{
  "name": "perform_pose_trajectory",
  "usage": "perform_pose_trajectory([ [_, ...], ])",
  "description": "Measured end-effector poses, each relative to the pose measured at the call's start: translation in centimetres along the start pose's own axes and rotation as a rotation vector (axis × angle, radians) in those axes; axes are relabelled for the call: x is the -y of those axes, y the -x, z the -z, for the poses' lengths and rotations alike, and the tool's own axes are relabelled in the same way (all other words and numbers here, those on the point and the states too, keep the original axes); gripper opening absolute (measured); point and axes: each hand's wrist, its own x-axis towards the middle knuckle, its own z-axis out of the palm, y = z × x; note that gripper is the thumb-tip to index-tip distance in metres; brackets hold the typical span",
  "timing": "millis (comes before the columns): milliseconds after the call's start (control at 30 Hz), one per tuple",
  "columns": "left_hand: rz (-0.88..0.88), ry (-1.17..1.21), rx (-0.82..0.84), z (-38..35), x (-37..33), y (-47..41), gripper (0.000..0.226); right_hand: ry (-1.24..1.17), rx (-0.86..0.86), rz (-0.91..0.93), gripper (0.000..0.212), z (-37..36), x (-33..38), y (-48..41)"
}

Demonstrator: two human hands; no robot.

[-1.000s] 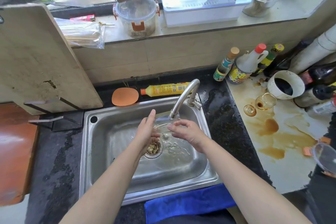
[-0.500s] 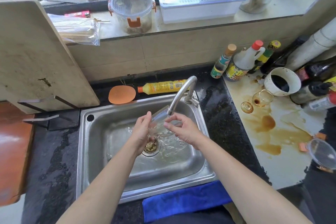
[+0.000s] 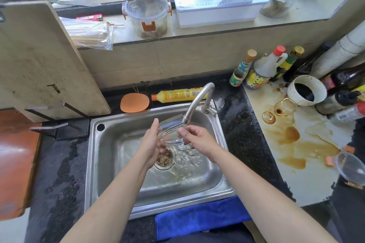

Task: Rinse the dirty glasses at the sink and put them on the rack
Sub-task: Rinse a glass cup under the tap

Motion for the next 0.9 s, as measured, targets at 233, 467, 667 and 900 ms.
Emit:
perform_pose_trajectory([
  [233, -0.067, 0.202, 0.103, 0.5, 0.6, 0.1, 0.067, -0.197, -0.086, -0.128, 0.029, -0.1, 0.1, -0.3],
  [467, -0.024, 0.044, 0.020, -0.5, 0.3, 0.3, 0.058, -0.162, 0.057, -0.085, 0.025, 0.5, 0.0, 0.7],
  [667, -0.053, 0.028, 0.085, -1.2, 0.5, 0.8, 0.057, -0.189, -0.016, -0.077, 0.017, 0.6, 0.1, 0.4],
  [900, -0.114, 0.026, 0.012, -0.6, -0.3, 0.6, 0.043, -0.180, 0.024, -0.036, 0.017, 0.4, 0.0, 0.8],
])
